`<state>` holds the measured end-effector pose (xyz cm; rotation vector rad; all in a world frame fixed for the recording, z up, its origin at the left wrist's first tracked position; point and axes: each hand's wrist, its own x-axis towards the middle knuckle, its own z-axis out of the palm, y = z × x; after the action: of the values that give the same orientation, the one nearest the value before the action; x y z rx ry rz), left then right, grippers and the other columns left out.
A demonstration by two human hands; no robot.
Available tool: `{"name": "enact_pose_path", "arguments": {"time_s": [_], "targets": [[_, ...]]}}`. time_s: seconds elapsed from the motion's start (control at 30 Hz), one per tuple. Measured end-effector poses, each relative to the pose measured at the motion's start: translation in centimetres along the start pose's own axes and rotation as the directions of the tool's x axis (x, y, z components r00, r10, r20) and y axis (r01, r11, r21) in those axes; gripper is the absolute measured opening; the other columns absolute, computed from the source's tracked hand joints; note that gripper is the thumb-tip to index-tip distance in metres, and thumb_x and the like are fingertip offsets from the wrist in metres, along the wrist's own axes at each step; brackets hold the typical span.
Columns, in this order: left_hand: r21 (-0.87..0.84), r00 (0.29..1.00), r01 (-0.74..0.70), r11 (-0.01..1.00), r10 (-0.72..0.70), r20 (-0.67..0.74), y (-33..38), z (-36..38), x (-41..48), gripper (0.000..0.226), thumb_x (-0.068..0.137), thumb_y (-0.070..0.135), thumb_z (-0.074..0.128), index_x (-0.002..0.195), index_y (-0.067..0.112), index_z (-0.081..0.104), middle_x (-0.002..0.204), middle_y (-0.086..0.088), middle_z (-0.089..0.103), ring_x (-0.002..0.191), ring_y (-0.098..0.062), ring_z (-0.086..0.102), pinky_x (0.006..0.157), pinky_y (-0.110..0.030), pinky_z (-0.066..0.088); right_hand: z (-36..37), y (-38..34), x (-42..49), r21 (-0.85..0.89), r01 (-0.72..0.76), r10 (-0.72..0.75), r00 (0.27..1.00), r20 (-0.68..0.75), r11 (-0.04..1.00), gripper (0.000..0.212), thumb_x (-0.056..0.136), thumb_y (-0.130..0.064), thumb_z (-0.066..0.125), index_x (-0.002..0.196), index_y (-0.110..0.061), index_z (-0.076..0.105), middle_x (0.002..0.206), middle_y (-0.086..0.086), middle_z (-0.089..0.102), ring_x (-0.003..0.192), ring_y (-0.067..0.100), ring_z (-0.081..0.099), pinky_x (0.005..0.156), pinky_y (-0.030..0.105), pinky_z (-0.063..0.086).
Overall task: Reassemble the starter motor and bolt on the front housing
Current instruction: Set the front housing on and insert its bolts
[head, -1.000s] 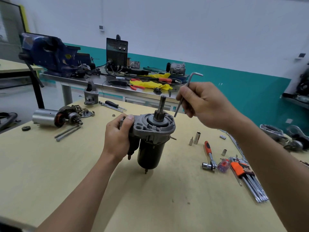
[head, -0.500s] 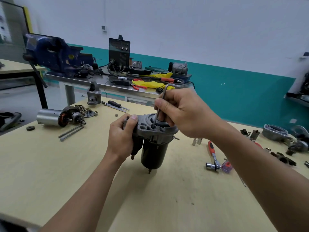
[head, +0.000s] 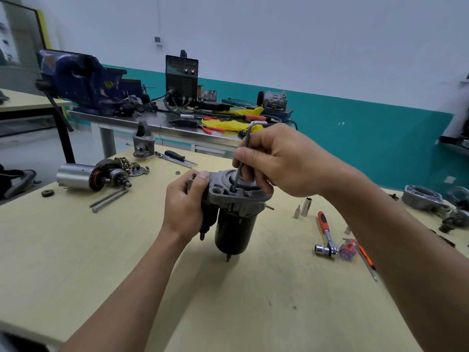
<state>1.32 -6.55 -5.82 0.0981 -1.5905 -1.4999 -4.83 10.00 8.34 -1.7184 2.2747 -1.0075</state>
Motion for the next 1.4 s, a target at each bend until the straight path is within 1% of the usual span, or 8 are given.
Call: {"name": "enact_pose_path", "arguments": {"time_s": [0.23,0.43,0.57,0.63,0.8,1.0,1.2,1.4], "targets": [[0.016,1.000,-0.013,1.000,0.013,-0.009,-0.2,0.1,0.1,0.036,0.084,0.051,0.054,0.064,0.022,0.060,0.062,0.005,0.054,0.062,-0.013,0.049,0.057,-0.030,0.042,3.2,0.3,0.4,-0.124,0.082,-0.121,0.926,-0.358,0.989,0.037,0.096,-0.025,0.063,0.066,-0.004,0.063,0.054,0.002,0.056,0.045,0.008,0.045,0.044,0.024,0.038],[0.013,1.000,-0.001,1.000,0.001,-0.002,-0.1,0.0,-0.1,0.035,0.084,0.052,0.054,0.064,0.024,0.061,0.062,0.003,0.055,0.061,-0.014,0.051,0.056,-0.032,0.043,4.2,0.8,-0.4,-0.084,0.122,-0.148,0.845,-0.514,0.989,0.033,0.092,-0.025,0.069,0.063,-0.008,0.065,0.054,0.003,0.060,0.047,0.016,0.053,0.044,0.032,0.045],[-0.005,1.000,0.012,1.000,-0.012,0.012,0.0,0.0,-0.1,0.054,0.084,0.053,0.054,0.076,0.000,0.060,0.078,-0.029,0.056,0.070,-0.028,0.054,0.065,-0.046,0.046,1.9,1.5,-1.2,0.202,0.220,-0.065,0.813,-0.579,0.954,0.030,0.097,-0.020,0.061,0.073,-0.003,0.067,0.060,0.008,0.065,0.041,0.009,0.051,0.039,0.020,0.040],[-0.009,1.000,0.021,1.000,-0.021,0.004,0.2,0.0,-0.1,0.062,0.082,0.054,0.053,0.080,-0.008,0.056,0.080,-0.037,0.053,0.067,-0.030,0.051,0.058,-0.053,0.045,-0.4,2.5,-1.8,0.307,0.235,0.004,0.788,-0.616,0.922,0.030,0.100,-0.020,0.055,0.078,-0.002,0.065,0.057,0.003,0.061,0.040,0.010,0.049,0.038,0.019,0.039],[-0.029,0.999,0.035,0.999,-0.035,0.016,0.7,0.1,0.0,0.053,0.082,0.054,0.051,0.076,0.001,0.058,0.077,-0.040,0.051,0.058,-0.044,0.050,0.047,-0.054,0.044,-2.4,4.8,-2.1,0.147,0.070,0.002,0.897,-0.442,0.987,0.030,0.104,-0.019,0.044,0.081,-0.013,0.061,0.055,-0.003,0.054,0.047,0.016,0.049,0.044,0.025,0.042],[-0.049,0.998,0.063,0.997,-0.061,0.033,0.9,0.4,0.2,0.036,0.079,0.052,0.053,0.067,0.022,0.068,0.081,-0.026,0.061,0.076,-0.035,0.056,0.069,-0.044,0.045,-1.5,4.4,-1.5,0.051,0.056,-0.043,0.972,-0.230,0.997,0.028,0.105,-0.018,0.041,0.082,-0.016,0.057,0.065,0.005,0.051,0.055,0.014,0.047,0.051,0.039,0.043],[-0.084,0.997,0.075,0.994,-0.073,0.033,0.7,0.3,0.0,0.053,0.076,0.054,0.054,0.080,0.001,0.060,0.080,-0.032,0.058,0.070,-0.038,0.053,0.057,-0.040,0.045,-1.3,4.5,-1.9,-0.015,0.031,-0.033,0.983,-0.182,0.999,0.030,0.105,-0.023,0.041,0.079,-0.024,0.056,0.059,-0.006,0.052,0.052,0.009,0.046,0.053,0.036,0.043],[-0.071,0.996,0.084,0.994,-0.083,0.020,1.0,0.4,0.0,0.052,0.076,0.053,0.054,0.081,0.003,0.062,0.086,-0.037,0.059,0.076,-0.039,0.055,0.067,-0.052,0.044,-1.2,4.5,-1.9,-0.037,0.041,-0.047,0.979,-0.196,0.998,0.029,0.104,-0.024,0.043,0.080,-0.028,0.058,0.061,-0.010,0.053,0.054,0.006,0.047,0.055,0.031,0.045]]}}
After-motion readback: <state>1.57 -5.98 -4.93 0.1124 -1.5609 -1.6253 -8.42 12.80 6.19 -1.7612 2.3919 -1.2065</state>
